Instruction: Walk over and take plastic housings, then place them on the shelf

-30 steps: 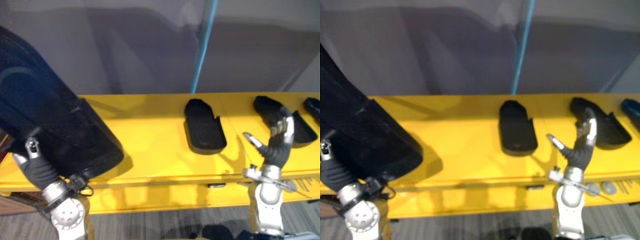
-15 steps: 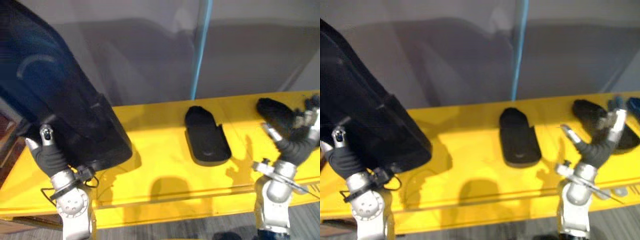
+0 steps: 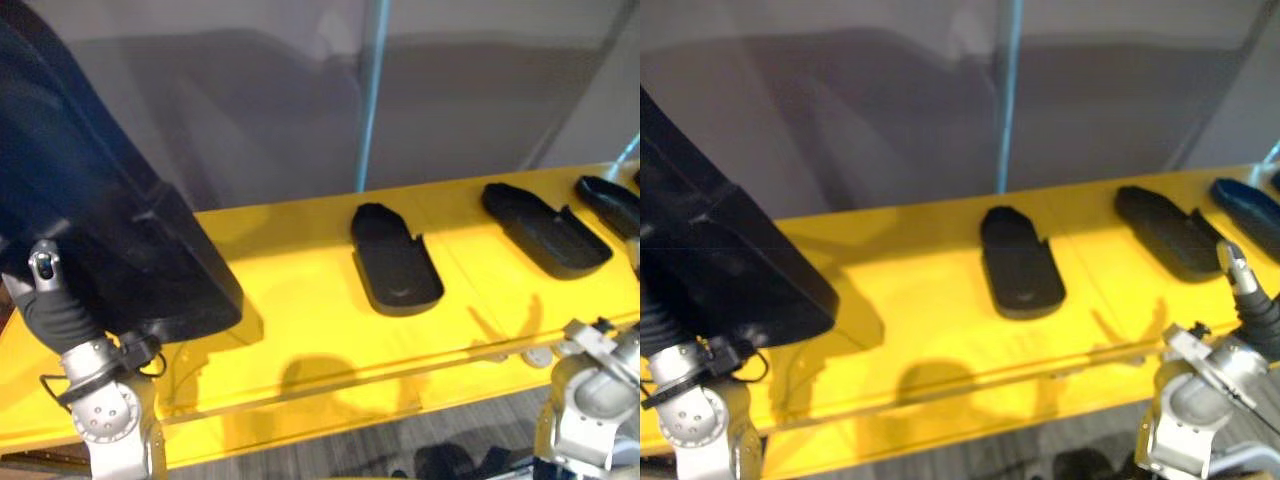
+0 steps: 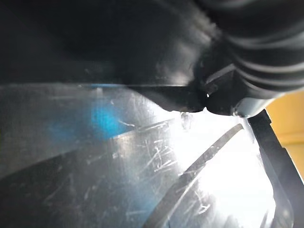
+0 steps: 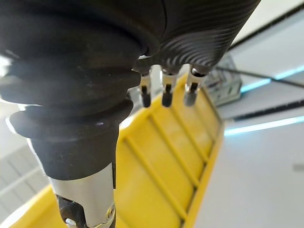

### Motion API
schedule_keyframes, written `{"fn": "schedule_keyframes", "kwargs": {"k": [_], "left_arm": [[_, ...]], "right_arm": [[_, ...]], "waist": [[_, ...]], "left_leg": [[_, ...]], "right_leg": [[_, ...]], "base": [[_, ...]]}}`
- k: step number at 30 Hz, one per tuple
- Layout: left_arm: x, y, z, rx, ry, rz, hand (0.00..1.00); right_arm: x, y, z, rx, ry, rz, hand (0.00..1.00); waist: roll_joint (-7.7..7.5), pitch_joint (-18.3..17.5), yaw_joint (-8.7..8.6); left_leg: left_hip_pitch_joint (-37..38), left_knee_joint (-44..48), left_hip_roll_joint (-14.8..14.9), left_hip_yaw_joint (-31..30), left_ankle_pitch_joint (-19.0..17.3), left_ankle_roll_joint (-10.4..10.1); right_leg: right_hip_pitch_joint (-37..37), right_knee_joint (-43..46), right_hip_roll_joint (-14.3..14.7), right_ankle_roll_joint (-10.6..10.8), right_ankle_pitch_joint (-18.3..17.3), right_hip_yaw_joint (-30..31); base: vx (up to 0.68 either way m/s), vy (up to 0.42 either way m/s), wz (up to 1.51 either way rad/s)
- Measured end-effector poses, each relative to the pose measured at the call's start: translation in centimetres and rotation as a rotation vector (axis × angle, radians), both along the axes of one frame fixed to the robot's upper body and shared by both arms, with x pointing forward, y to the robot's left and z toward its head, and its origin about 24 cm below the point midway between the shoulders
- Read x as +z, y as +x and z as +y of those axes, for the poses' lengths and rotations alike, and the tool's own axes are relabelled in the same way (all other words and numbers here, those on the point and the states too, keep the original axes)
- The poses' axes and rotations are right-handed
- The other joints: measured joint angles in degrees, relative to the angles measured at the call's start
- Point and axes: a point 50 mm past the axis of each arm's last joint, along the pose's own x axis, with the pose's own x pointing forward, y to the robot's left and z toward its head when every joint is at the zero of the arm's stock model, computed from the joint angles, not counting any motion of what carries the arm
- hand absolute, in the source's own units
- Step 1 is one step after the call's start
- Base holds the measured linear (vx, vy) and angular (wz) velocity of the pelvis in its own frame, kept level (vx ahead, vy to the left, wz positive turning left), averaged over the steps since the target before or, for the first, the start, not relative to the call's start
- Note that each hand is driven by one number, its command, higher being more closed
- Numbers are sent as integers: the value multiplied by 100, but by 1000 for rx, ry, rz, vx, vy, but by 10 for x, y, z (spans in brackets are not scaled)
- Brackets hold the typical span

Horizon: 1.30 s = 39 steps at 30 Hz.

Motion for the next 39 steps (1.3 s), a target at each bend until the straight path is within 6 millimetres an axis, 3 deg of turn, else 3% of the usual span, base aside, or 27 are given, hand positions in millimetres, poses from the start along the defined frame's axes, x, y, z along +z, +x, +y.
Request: {"fn": "schedule_keyframes", "kwargs": {"k": [5, 15, 19, 21, 22, 28, 39], "left_arm": [[1, 2, -3, -26, 11, -3, 100], [-10, 5, -14, -60, -70, 26, 100], [-13, 6, -15, -62, -83, 37, 100], [-12, 4, -11, -46, -82, 28, 100], [-13, 4, -11, -55, -94, 17, 100], [-19, 8, -9, -61, -96, 48, 100], [-18, 16, -7, -133, 18, 158, 100]], "right_arm": [[0, 3, 2, 60, 8, 3, 0], [-6, 21, 13, 248, -7, 72, 0], [-5, 24, 12, 248, 0, 75, 0], [-5, 26, 6, 227, -3, 74, 0], [-5, 25, 2, 204, 0, 72, 0], [-15, 25, 0, 194, 74, 69, 0], [-30, 22, 3, 160, 127, 145, 0]], "waist": [[39, -25, -9], [-64, 100, 46], [-71, 213, 83], [4, 203, 53], [77, 223, 17], [59, 237, -59], [12, 264, -70]], "left_leg": [[-8, -6, 65, -9, 35, -54], [-140, 17, 86, -185, 213, -29], [-360, 493, 88, -171, 243, 22], [-283, 113, 100, -137, 306, 88], [-165, -232, 110, -139, 387, 10], [69, -718, 84, -138, 605, -49], [212, -820, 76, 12, 593, -73]], "right_leg": [[7, -32, 95, 11, 13, -8], [40, -62, 94, -20, 21, -281], [-9, 164, 65, -104, -218, -294], [-118, 215, 90, -90, -231, -282], [-148, 225, 104, -106, -216, -335], [-61, 156, 110, -53, -123, -364], [15, 105, 103, -35, -110, -294]], "base": [[-17, -37, -1], [4, -19, 14], [-54, -30, 10], [-51, -14, 2], [-40, 9, 12], [-1, 3, 2], [19, 9, -3]]}}
